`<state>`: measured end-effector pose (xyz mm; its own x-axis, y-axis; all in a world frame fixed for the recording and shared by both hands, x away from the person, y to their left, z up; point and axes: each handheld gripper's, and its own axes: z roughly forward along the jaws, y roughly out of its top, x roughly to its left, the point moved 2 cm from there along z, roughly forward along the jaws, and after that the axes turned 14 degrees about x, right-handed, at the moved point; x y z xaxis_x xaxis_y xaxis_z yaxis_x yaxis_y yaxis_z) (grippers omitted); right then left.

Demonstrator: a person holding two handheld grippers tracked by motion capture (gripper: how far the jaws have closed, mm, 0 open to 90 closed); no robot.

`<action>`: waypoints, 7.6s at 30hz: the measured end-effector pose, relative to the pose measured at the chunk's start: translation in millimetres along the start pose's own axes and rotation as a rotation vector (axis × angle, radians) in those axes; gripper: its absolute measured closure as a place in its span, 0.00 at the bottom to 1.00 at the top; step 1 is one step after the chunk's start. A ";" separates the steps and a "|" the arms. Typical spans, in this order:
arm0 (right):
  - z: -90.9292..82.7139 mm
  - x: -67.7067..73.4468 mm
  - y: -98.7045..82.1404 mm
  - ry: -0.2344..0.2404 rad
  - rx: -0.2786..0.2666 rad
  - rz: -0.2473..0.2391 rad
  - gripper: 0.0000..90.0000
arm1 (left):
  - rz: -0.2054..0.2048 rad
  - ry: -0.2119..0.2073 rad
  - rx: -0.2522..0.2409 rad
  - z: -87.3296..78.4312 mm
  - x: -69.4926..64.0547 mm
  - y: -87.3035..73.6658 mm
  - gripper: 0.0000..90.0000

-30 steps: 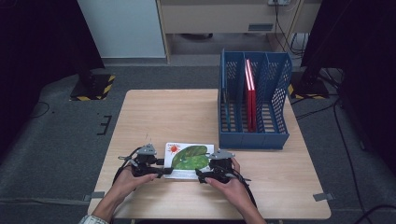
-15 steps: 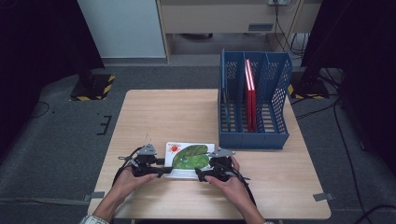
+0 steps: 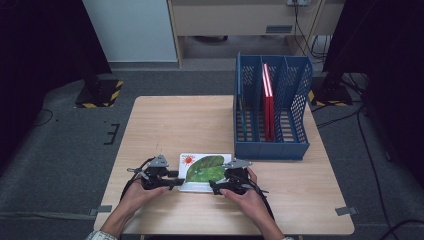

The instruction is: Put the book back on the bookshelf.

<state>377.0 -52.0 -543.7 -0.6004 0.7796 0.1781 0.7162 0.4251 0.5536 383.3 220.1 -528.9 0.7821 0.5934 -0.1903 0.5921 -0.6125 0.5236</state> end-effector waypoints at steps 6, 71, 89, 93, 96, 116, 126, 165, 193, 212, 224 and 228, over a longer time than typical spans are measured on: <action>-6.9 0.6 2.3 -0.017 -0.036 0.001 0.16 | -0.009 0.002 -0.007 -1.2 1.4 -0.4 0.62; -35.5 7.4 7.1 -0.111 -0.165 -0.195 0.59 | 0.004 0.091 -0.123 -27.5 -3.7 -2.0 0.71; -48.9 20.7 12.0 -0.012 -0.215 -0.229 0.39 | 0.012 0.075 -0.111 -26.6 -7.6 -9.5 0.65; -51.1 21.4 13.6 0.003 -0.221 -0.234 0.36 | 0.005 0.079 -0.115 -27.5 -6.9 -9.9 0.63; -52.6 21.9 15.4 0.011 -0.216 -0.246 0.34 | 0.003 0.078 -0.115 -27.4 -6.5 -10.2 0.62; -51.3 21.6 34.0 0.055 -0.194 -0.286 0.37 | -0.058 0.093 -0.122 -27.5 1.3 -13.7 0.46; -55.0 24.8 36.3 0.070 -0.166 -0.285 0.53 | -0.103 0.126 -0.144 -26.3 7.9 -13.1 0.42; -51.0 42.7 56.0 0.039 -0.108 -0.319 0.79 | -0.158 0.184 -0.177 -25.8 21.2 -9.6 0.41; -47.7 34.8 47.4 0.010 -0.124 -0.271 0.73 | -0.164 0.198 -0.144 -22.4 23.3 -12.1 0.37; -41.6 32.4 41.3 0.014 -0.129 -0.277 0.83 | -0.168 0.206 -0.141 -23.3 25.0 -13.2 0.36; -44.4 30.9 44.2 0.019 -0.152 -0.249 0.84 | -0.167 0.261 -0.088 -21.4 28.9 -16.1 0.24; -47.4 28.9 45.3 0.014 -0.158 -0.244 0.85 | -0.170 0.277 -0.079 -20.9 30.4 -16.8 0.18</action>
<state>375.3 -32.0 -474.9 -0.7536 0.6565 0.0344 0.4861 0.5213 0.7014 393.1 259.4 -526.2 0.5844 0.8097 -0.0537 0.6844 -0.4562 0.5688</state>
